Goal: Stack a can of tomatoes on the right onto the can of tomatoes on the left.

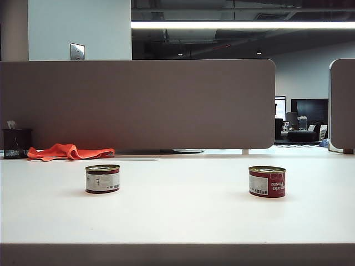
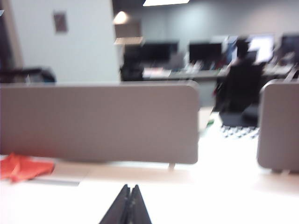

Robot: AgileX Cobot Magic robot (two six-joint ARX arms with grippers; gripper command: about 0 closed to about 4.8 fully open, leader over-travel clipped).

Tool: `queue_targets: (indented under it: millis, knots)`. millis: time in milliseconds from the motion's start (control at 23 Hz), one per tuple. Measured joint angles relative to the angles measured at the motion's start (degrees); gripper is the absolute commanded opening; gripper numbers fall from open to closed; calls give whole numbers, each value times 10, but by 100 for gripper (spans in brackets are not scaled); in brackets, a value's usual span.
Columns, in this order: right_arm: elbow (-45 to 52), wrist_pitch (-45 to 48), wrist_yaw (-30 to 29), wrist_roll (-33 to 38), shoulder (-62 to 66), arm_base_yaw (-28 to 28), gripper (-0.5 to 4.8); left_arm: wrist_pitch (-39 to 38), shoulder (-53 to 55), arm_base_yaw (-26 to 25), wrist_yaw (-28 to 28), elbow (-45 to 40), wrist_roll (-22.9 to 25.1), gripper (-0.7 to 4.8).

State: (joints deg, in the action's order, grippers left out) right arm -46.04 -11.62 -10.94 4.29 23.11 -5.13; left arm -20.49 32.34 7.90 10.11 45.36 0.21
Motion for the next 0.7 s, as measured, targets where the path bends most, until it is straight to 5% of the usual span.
queue_targets:
  millis: [261, 392, 436, 479, 566, 653, 697]
  knots:
    - [-75, -73, -9, 0, 115, 42, -6, -65, 53, 56, -4, 47, 27, -5]
    - [-110, -135, -7, -1, 190, 99, -6, -84, 83, 102, -64, 46, 28, -4]
    - [-115, -146, -7, -4, 212, 115, -6, -85, 84, 108, -69, 47, 28, 31]
    - [-114, -164, -5, -18, 250, 139, 19, -83, 86, 116, -71, 47, 28, 126]
    - [-114, -186, 5, -40, 313, 165, 150, -77, 95, 133, -73, 48, 28, 185]
    - [-117, -192, 4, -45, 360, 176, 438, -79, 98, 136, -71, 48, 29, 179]
    - [-117, -193, 4, -46, 383, 181, 479, -81, 97, 136, -65, 48, 29, 151]
